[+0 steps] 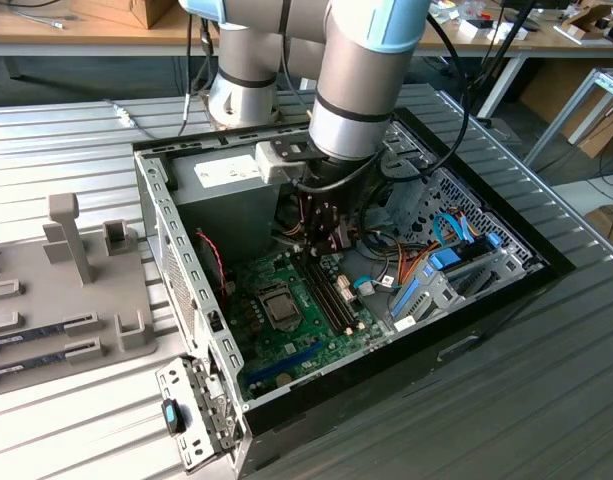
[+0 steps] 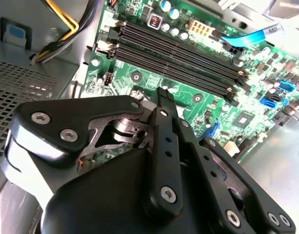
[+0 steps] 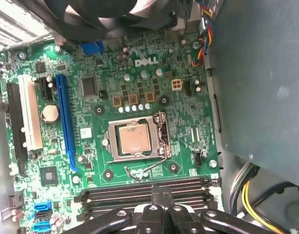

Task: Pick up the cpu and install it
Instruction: 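Install the first cpu locking lever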

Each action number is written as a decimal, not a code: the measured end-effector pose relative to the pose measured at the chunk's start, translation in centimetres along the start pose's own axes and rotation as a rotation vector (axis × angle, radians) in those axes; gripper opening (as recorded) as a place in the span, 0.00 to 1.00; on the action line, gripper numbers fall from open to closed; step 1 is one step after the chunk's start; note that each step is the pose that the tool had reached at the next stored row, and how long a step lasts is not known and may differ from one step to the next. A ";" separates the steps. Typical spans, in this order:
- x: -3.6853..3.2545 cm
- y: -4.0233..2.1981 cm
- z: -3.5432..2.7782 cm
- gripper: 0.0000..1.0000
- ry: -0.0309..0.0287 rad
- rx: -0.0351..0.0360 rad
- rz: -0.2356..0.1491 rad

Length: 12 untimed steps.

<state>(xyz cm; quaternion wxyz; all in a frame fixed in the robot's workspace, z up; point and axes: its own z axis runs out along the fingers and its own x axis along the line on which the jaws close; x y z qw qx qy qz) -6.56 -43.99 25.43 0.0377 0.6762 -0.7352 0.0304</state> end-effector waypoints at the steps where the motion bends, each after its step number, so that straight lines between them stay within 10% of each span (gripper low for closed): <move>1: 0.00 0.01 -0.01 0.11 -0.0025 0.0005 -0.003; 5: -0.01 0.05 0.00 0.11 -0.0933 -0.0042 -0.042; 12: 0.10 1.24 0.03 0.11 -0.0936 -0.0007 -0.082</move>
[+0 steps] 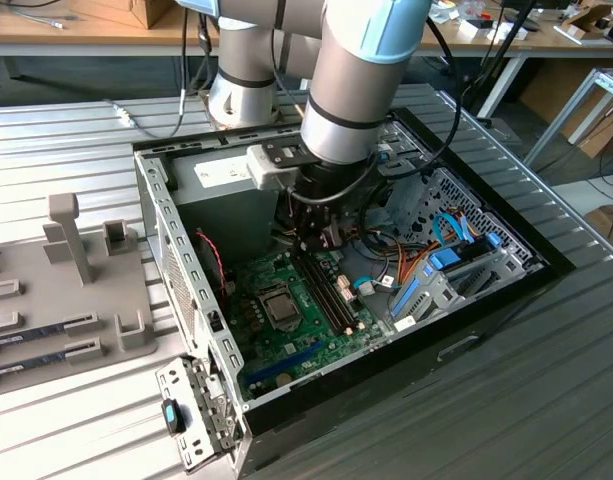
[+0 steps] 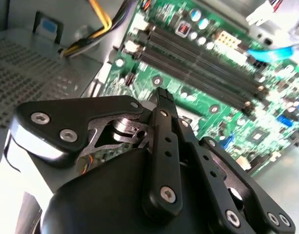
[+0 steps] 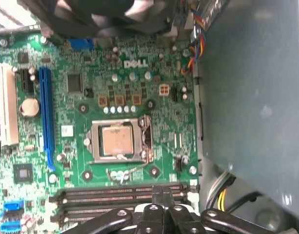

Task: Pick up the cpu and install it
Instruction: 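Install the first cpu locking lever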

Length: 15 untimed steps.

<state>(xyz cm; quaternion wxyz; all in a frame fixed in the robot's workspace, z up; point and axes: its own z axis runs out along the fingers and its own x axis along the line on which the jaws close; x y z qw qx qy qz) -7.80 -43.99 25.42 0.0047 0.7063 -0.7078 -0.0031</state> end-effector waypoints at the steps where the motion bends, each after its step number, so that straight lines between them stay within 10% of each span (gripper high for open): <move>1: 0.03 0.45 0.04 0.11 -0.0001 0.0013 0.000; 9: 1.04 1.49 0.54 0.11 -0.0006 0.0018 0.000; 11: 1.75 1.47 0.54 0.11 -0.0134 0.0019 0.000; 15: 2.43 1.47 0.65 0.11 -0.0174 0.0019 0.000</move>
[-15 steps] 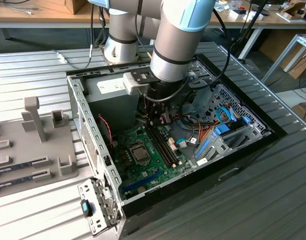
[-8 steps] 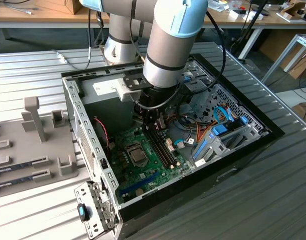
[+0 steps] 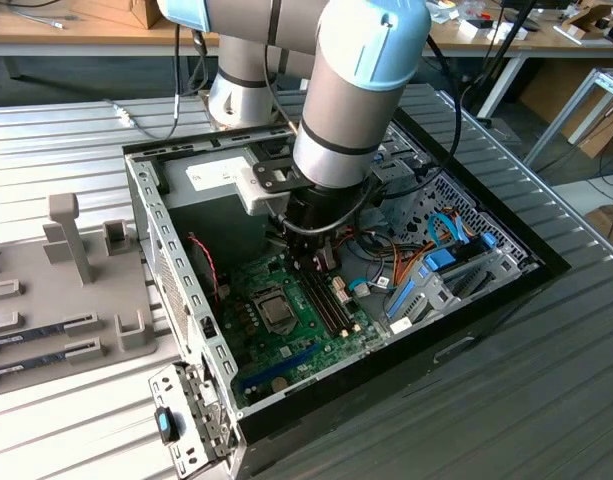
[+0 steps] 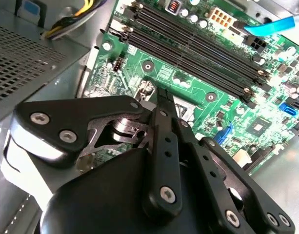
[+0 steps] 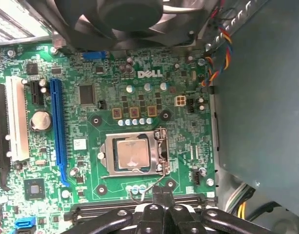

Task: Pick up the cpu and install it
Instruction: 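Install the first cpu locking lever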

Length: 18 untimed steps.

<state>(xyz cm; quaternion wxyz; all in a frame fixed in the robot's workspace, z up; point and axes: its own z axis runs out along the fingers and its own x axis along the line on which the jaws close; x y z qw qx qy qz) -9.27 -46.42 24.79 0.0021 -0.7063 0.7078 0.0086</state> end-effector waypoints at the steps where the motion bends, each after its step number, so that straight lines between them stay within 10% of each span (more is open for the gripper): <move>1: 0.05 0.00 0.04 0.11 -0.0001 0.0000 0.000; 13: 3.07 -0.01 0.36 0.11 -0.0001 0.0000 0.001; 18: 3.14 -0.04 1.17 0.11 0.0054 0.0000 0.001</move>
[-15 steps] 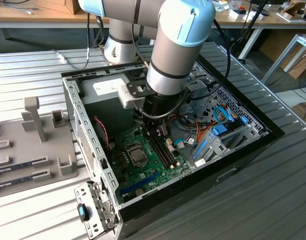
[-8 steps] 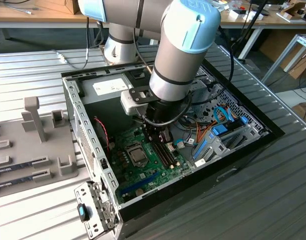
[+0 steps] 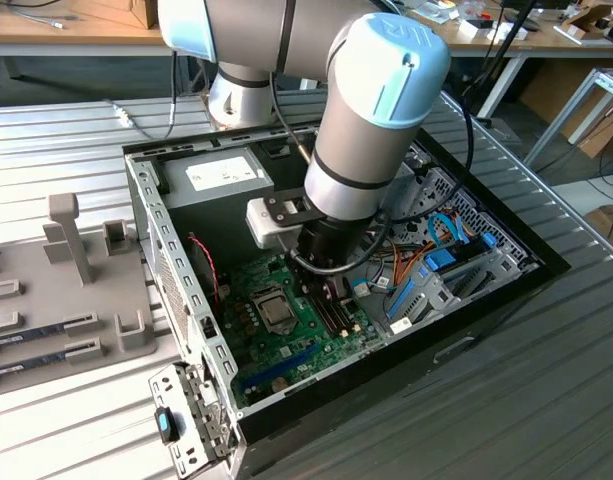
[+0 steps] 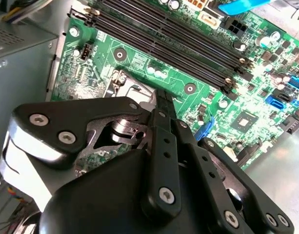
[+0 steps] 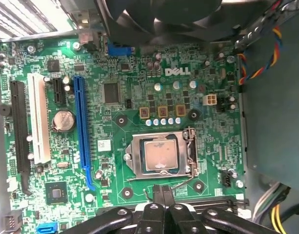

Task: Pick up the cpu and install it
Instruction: 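Install the first cpu locking lever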

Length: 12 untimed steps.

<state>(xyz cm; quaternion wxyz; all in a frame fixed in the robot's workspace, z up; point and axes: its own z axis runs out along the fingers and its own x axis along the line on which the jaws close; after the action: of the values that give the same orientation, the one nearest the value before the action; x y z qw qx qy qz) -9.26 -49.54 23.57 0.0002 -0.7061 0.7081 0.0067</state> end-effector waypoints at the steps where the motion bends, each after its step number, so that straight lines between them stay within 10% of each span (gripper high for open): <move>1: 0.00 0.00 0.15 0.11 0.0010 0.0000 0.000; 3: 0.01 -0.01 0.46 0.11 0.0051 0.0000 0.000; 12: 0.11 -0.02 1.21 0.11 0.0591 0.0001 0.001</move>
<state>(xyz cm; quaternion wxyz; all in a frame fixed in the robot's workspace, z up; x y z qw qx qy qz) -9.25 -49.64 22.36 -0.0207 -0.7058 0.7080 -0.0142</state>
